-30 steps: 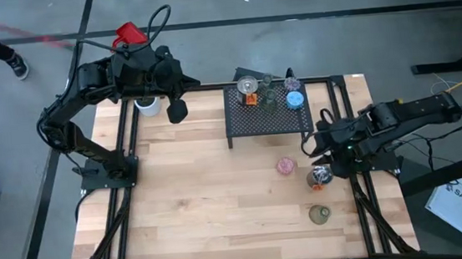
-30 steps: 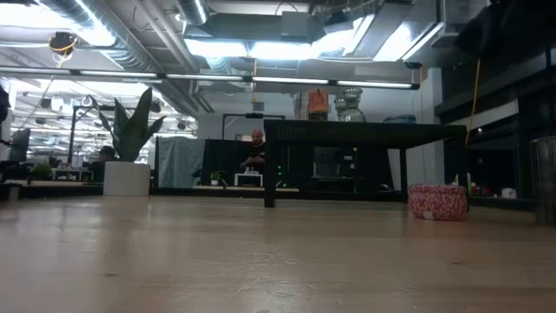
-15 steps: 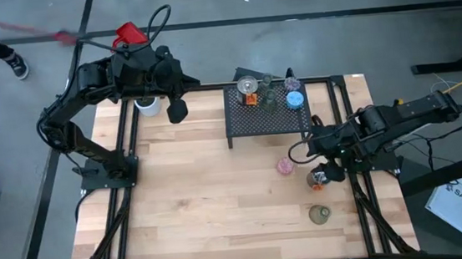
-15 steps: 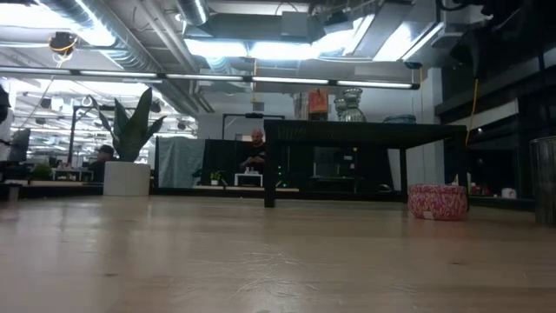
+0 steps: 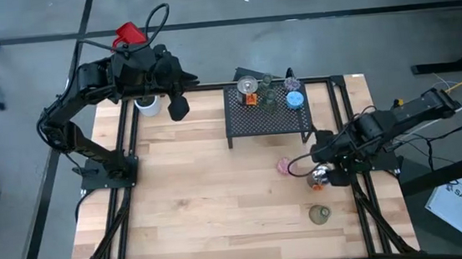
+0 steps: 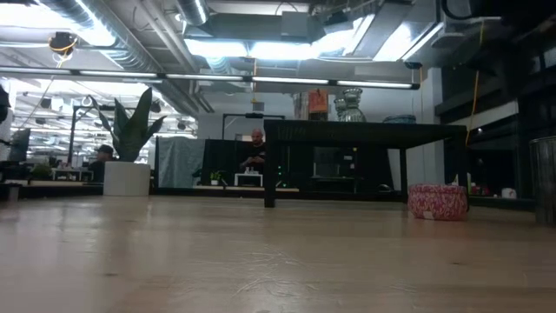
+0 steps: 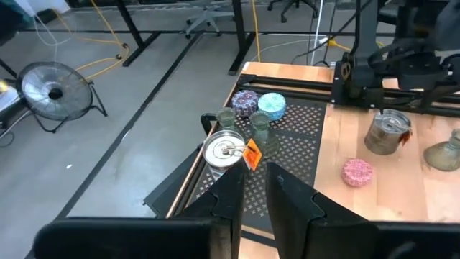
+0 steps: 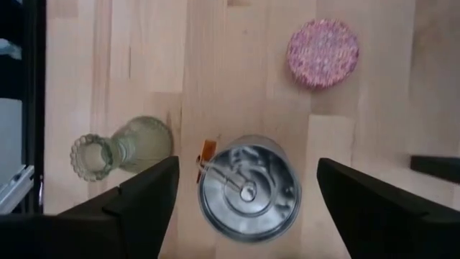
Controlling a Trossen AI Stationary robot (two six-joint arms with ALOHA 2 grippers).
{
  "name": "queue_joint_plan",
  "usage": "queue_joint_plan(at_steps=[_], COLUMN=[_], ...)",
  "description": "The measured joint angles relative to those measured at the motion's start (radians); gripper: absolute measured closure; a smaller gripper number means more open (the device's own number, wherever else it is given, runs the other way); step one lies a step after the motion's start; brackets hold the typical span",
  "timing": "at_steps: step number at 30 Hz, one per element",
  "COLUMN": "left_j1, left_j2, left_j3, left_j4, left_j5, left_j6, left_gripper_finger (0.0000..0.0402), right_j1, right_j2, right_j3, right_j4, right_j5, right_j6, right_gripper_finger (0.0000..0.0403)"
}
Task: Pick & Place candle stick holders
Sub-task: Put the silver scented candle on the shelf aligned with other silver scented candle
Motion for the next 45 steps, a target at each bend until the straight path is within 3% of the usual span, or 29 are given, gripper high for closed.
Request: queue_joint_plan(at_steps=[7,30,45], left_j1=[0.0,0.0,0.0], left_j2=[0.0,0.0,0.0], left_j3=[0.0,0.0,0.0], left_j4=[0.0,0.0,0.0], left_j5=[0.0,-0.01,-0.01], left_j6=[0.0,-0.009,-0.037], left_gripper_finger=[0.0329,0.0272,0.0246], right_j1=[0.031,0.11,0.128], right_j2=[0.015,0.024,0.113], right_j3=[0.0,0.0,0.001], right_j4=[-0.022,-0.074,-0.1], right_j5=[0.002,0.003,0.004], right_j6=[0.024,0.061,0.106], right_gripper_finger=[0.0053,0.0052,0.0045])
